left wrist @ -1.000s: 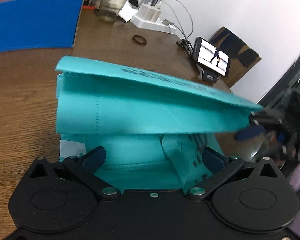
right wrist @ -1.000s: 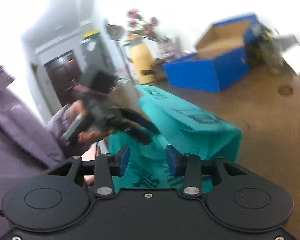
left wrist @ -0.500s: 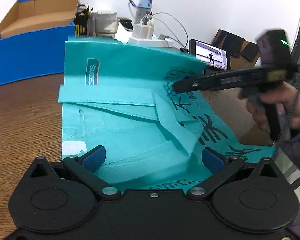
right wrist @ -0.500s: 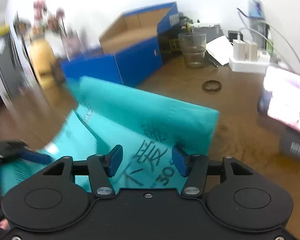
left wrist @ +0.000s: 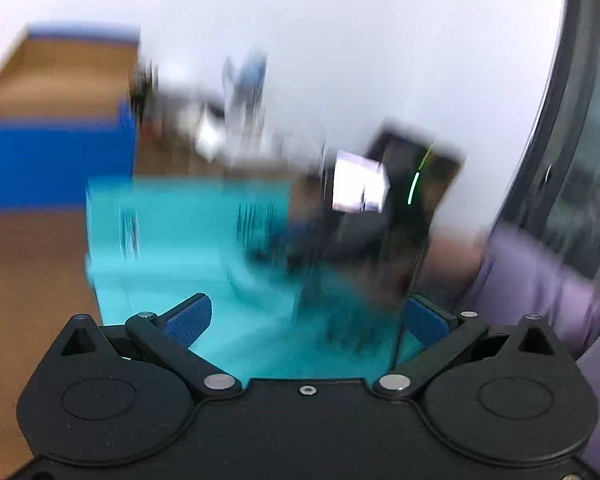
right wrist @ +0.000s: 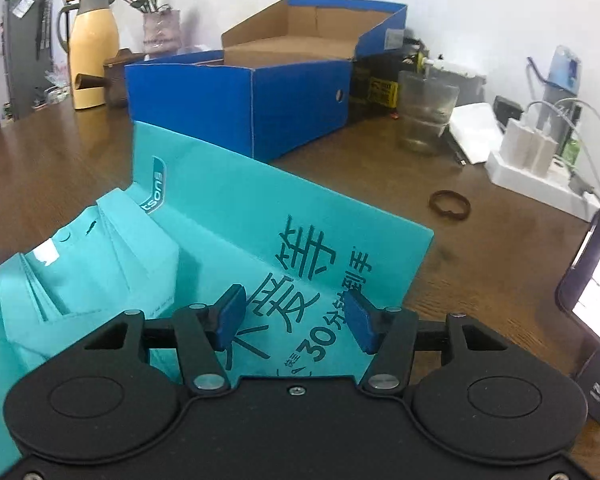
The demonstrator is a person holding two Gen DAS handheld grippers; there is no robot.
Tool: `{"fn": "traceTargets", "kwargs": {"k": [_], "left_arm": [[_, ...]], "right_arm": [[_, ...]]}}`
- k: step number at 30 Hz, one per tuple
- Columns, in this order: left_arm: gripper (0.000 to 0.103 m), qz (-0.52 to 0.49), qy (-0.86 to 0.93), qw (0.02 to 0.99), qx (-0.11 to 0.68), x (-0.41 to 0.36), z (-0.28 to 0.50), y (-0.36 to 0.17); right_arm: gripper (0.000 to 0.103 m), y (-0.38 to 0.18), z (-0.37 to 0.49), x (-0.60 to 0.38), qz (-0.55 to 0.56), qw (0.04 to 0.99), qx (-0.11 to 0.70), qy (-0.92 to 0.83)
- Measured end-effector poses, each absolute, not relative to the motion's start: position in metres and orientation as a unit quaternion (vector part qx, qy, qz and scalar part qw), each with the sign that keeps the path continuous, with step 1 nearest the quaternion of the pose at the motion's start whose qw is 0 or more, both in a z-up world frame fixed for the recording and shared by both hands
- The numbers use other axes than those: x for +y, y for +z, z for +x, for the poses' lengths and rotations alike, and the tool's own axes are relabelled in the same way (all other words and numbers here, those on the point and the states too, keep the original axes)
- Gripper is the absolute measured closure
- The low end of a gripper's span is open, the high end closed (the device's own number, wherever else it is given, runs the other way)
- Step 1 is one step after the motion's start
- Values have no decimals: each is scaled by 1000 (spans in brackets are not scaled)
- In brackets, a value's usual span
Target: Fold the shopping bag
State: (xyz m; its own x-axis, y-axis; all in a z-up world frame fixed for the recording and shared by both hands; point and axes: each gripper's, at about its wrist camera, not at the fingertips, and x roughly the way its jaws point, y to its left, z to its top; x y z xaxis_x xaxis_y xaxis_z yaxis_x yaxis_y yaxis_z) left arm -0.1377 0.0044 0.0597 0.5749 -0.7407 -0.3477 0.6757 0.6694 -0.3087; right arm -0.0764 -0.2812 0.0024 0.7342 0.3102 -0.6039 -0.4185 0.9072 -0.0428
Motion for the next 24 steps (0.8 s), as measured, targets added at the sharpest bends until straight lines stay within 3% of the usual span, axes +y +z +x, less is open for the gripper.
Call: {"fn": "traceTargets", "kwargs": {"k": [3, 9, 19, 24], "left_arm": [[0, -84, -339, 911, 218, -5, -129, 62], [0, 39, -262, 907, 327, -59, -119, 3], [0, 85, -251, 921, 287, -59, -133, -9], [0, 86, -259, 919, 284, -55, -134, -11]], "right_arm": [[45, 5, -85, -270, -91, 927, 308, 195], [45, 5, -100, -265, -63, 932, 315, 168], [43, 33, -100, -263, -95, 922, 313, 206], [48, 18, -61, -268, -87, 925, 312, 199]]}}
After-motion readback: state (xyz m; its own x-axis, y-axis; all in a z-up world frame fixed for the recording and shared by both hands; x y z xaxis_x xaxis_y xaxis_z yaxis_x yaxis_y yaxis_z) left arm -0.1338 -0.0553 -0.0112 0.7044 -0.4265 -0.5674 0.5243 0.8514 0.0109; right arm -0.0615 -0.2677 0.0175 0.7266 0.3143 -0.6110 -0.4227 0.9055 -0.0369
